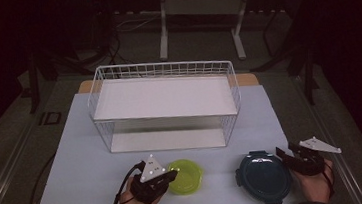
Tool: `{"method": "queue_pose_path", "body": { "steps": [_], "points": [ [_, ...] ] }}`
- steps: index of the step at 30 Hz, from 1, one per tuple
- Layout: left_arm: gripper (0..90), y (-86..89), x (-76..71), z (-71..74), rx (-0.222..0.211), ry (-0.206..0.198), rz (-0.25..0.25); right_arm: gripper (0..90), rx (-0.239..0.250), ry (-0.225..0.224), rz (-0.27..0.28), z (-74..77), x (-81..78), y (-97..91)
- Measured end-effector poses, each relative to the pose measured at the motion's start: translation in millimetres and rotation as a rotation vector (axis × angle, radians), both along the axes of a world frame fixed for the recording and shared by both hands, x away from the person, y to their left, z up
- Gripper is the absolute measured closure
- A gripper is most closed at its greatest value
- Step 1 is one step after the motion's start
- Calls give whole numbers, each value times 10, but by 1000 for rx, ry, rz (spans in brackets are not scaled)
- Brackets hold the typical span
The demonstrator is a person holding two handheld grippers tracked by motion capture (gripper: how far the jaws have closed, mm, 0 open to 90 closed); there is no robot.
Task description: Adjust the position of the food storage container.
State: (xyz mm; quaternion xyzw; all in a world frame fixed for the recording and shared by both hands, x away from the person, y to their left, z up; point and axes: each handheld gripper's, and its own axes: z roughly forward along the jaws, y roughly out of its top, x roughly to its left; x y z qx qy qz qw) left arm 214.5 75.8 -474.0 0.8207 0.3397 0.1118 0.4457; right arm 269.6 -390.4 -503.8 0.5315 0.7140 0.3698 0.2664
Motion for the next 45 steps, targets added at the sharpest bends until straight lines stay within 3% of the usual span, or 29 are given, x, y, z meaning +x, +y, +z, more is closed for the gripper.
{"method": "queue_pose_path", "body": {
  "steps": [12,19,23,26,34,45],
  "points": [
    [896,-505,2,-9,41,-4,-105,435,3,0,1,-5,-2,-7],
    [896,-766,9,-69,64,2,-137,435,2,1,4,-9,-1,-8],
    [896,-860,6,-108,99,-2,-147,434,3,1,4,-12,0,-12],
    [896,-887,19,-145,128,-5,-137,434,2,-1,4,-11,-1,-13],
    [898,-869,18,-159,137,-9,-135,434,3,-1,4,-10,-3,-13],
    [897,-681,75,-203,140,6,-78,434,3,-1,6,-11,-3,-9]
  ]
}}
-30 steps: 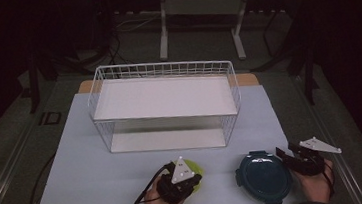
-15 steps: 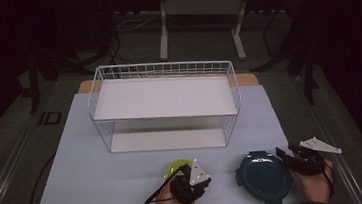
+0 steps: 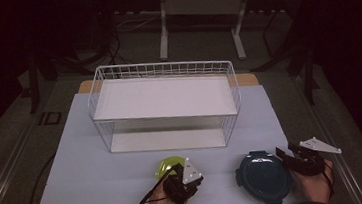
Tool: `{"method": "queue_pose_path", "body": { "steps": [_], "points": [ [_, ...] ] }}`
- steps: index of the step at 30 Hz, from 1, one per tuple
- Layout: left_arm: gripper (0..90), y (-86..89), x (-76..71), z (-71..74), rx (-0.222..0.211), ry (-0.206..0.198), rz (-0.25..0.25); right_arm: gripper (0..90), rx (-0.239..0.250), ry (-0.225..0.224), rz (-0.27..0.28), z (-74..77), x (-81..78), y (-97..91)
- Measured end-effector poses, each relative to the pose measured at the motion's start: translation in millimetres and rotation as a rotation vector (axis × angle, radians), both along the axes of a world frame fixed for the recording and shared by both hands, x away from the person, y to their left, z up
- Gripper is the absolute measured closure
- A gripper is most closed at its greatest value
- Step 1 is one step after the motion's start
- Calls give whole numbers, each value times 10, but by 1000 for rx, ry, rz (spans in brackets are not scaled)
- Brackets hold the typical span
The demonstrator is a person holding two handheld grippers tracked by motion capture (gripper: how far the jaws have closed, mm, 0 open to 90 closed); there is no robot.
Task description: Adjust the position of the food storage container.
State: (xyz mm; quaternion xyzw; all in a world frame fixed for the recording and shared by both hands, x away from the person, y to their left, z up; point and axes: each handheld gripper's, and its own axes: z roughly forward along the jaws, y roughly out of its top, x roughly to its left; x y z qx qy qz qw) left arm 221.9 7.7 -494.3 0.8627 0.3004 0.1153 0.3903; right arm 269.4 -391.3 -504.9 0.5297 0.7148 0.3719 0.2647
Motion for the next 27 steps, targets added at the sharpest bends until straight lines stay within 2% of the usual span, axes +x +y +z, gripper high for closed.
{"method": "queue_pose_path", "body": {
  "steps": [6,11,16,27],
  "points": [
    [895,111,65,3,-10,6,34,434,-2,5,1,-8,4,14],
    [890,67,115,42,-9,-1,33,433,-2,6,3,-12,7,16],
    [891,23,218,49,20,-5,42,433,0,6,4,-12,4,11],
    [893,143,283,32,28,-3,77,433,5,0,1,-4,-3,-9]
  ]
}}
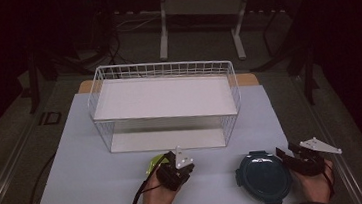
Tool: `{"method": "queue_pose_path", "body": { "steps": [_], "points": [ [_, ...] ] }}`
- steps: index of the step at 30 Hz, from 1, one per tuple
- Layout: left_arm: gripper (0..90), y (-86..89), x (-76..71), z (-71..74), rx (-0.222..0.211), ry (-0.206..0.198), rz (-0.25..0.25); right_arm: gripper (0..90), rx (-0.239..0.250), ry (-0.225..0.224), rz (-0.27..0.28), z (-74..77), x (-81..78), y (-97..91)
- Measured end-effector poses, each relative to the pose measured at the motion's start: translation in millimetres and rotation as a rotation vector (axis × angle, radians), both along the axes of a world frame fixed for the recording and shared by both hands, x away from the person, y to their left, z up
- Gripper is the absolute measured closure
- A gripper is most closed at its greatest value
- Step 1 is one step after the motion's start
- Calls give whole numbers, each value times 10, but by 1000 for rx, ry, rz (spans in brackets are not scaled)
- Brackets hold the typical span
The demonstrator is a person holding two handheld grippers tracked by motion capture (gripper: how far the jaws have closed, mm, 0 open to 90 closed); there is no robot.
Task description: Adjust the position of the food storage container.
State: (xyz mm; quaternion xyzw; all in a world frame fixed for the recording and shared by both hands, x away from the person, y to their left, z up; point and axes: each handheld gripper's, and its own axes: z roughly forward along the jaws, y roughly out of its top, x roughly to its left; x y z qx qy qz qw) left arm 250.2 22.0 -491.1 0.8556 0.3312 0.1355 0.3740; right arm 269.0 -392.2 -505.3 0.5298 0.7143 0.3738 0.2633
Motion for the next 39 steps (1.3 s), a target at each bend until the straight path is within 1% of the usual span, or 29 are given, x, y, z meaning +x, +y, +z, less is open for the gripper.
{"method": "queue_pose_path", "body": {
  "steps": [5,6,9,12,13,15,17,19,21,22,23,24,25,26,27,28,29,31,33,34,36,37,38,39],
  "points": [
    [891,127,-10,-13,-2,4,24,433,0,4,1,-5,1,7],
    [891,155,-15,-15,-12,7,33,433,0,4,1,-5,1,8],
    [891,253,-26,-17,-11,5,43,433,0,3,1,-4,0,7],
    [891,358,-39,-20,-10,3,65,433,1,2,0,-4,-4,2],
    [891,400,-37,-19,-7,2,74,433,1,2,0,-3,-4,1],
    [890,486,-26,-26,-21,3,100,433,2,2,0,-5,-5,4],
    [890,585,-8,-25,-14,5,118,433,1,3,0,-6,-4,10],
    [890,666,-5,-31,-30,4,146,433,0,4,1,-6,-4,13],
    [888,785,-8,-32,-40,5,177,433,1,3,0,-7,-4,11],
    [888,829,-10,-32,-39,2,186,433,2,4,0,-8,-4,10],
    [887,829,-10,-32,-39,2,186,433,2,4,0,-8,-4,10],
    [886,924,-18,-33,-35,2,203,433,1,4,1,-8,-5,11],
    [887,924,-18,-33,-35,2,203,433,1,4,1,-8,-5,11],
    [886,1023,-33,-36,-40,1,224,433,3,3,0,-3,-7,10],
    [886,1023,-33,-36,-40,1,224,433,3,3,0,-3,-7,10],
    [885,1121,-55,-40,-38,0,240,433,4,2,1,-1,-10,6],
    [884,1121,-55,-40,-38,0,240,433,4,2,1,-1,-10,6],
    [883,1269,-85,-44,-30,1,265,433,5,2,-1,-1,-14,-1],
    [882,1356,-101,-47,-35,2,289,433,7,1,-3,0,-16,-3],
    [882,1356,-101,-47,-35,2,289,433,7,1,-3,0,-16,-3],
    [879,1442,-108,-48,-37,2,305,433,8,2,-2,-1,-17,-1],
    [878,1519,-110,-50,-42,3,328,433,9,2,0,0,-16,1],
    [878,1519,-110,-50,-42,3,328,433,12,2,1,3,-17,3],
    [877,1582,-116,-52,-50,3,345,433,18,0,3,7,-18,5]
  ]
}}
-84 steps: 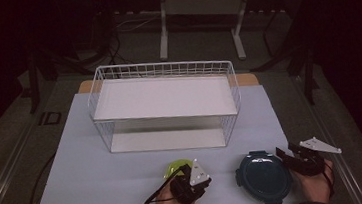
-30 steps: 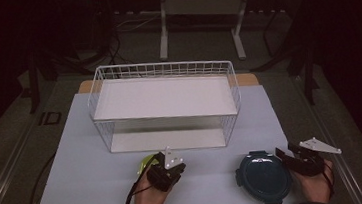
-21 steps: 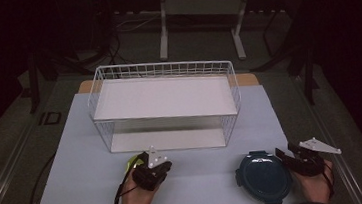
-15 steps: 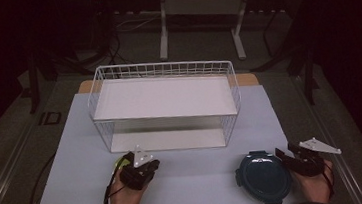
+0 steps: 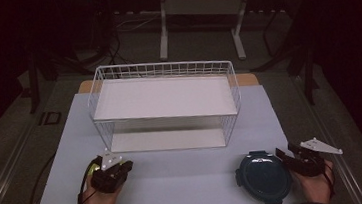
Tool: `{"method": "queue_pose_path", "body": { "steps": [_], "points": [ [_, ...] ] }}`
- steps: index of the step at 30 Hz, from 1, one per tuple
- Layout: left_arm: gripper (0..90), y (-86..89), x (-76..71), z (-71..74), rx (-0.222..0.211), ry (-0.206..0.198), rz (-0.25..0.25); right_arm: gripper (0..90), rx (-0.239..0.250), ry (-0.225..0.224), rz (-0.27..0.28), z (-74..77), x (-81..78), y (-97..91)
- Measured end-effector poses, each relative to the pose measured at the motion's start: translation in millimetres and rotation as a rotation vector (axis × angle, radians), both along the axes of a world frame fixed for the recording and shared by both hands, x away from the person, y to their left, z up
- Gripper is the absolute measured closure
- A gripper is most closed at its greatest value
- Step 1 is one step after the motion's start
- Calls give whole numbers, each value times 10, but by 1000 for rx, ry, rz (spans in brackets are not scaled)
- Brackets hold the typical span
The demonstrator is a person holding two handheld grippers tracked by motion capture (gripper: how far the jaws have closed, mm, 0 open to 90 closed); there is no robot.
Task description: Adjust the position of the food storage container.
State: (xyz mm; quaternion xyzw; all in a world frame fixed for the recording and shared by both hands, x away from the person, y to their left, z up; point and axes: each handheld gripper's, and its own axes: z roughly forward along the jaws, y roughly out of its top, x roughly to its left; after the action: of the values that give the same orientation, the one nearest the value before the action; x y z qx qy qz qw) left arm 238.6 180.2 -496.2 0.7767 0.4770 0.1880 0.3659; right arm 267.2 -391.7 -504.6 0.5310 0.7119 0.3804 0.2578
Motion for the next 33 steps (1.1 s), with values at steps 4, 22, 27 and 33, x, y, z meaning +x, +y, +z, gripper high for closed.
{"method": "queue_pose_path", "body": {
  "steps": [4,22,27,33],
  "points": [
    [875,117,-16,2,-5,-1,30,433,3,-5,0,11,-8,-9],
    [663,94,-107,-27,-75,-43,-7,484,-11,-3,15,63,-34,-18],
    [607,-10,-193,-38,-89,-60,-79,642,-37,22,62,127,-81,-21],
    [601,-37,-230,-72,-118,-63,-102,888,-117,84,118,147,-217,2]
  ]
}}
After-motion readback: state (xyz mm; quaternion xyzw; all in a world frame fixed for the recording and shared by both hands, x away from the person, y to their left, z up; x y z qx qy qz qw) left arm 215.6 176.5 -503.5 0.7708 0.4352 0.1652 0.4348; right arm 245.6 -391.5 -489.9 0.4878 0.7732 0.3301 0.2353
